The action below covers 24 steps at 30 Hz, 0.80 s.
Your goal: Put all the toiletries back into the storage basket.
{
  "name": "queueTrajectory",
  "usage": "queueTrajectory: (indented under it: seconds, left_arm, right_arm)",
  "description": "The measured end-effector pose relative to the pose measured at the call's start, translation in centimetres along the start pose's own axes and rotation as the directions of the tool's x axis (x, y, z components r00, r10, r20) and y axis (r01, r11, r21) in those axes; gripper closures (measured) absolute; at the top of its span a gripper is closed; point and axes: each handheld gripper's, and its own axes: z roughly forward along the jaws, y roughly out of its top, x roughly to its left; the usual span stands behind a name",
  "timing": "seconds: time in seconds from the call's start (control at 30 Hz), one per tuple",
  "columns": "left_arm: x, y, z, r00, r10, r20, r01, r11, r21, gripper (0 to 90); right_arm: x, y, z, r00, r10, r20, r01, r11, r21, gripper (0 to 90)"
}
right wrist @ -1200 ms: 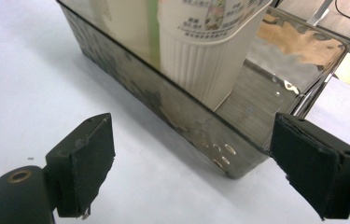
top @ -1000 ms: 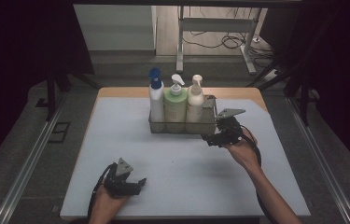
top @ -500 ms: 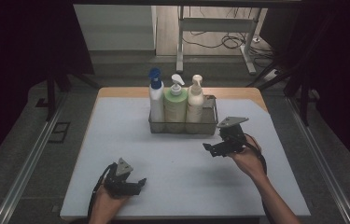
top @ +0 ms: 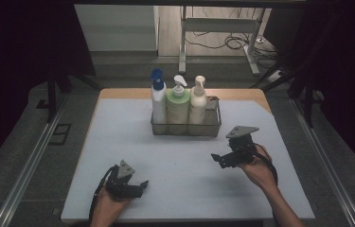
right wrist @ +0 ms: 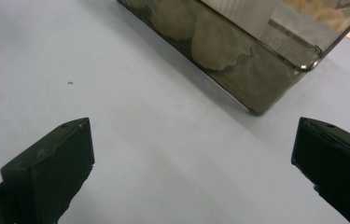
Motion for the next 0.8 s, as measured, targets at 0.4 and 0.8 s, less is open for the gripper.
queueTrajectory:
  seconds: [0.4,0.8]
  left_arm:
    - [0.0,0.0,0.0,1.0000,0.003,0.000,-0.003,1.0000,-0.001,17.6]
    - [0.0,0.0,0.0,1.0000,0.000,0.000,0.000,1.0000,-0.002,17.7]
  right_arm:
    - [0.1,-2.7,-1.0,0.9996,0.000,0.028,-0.001,0.999,0.040,0.0]
    - [0.4,-6.0,-0.9,0.9994,0.025,0.025,-0.027,0.998,0.064,0.5]
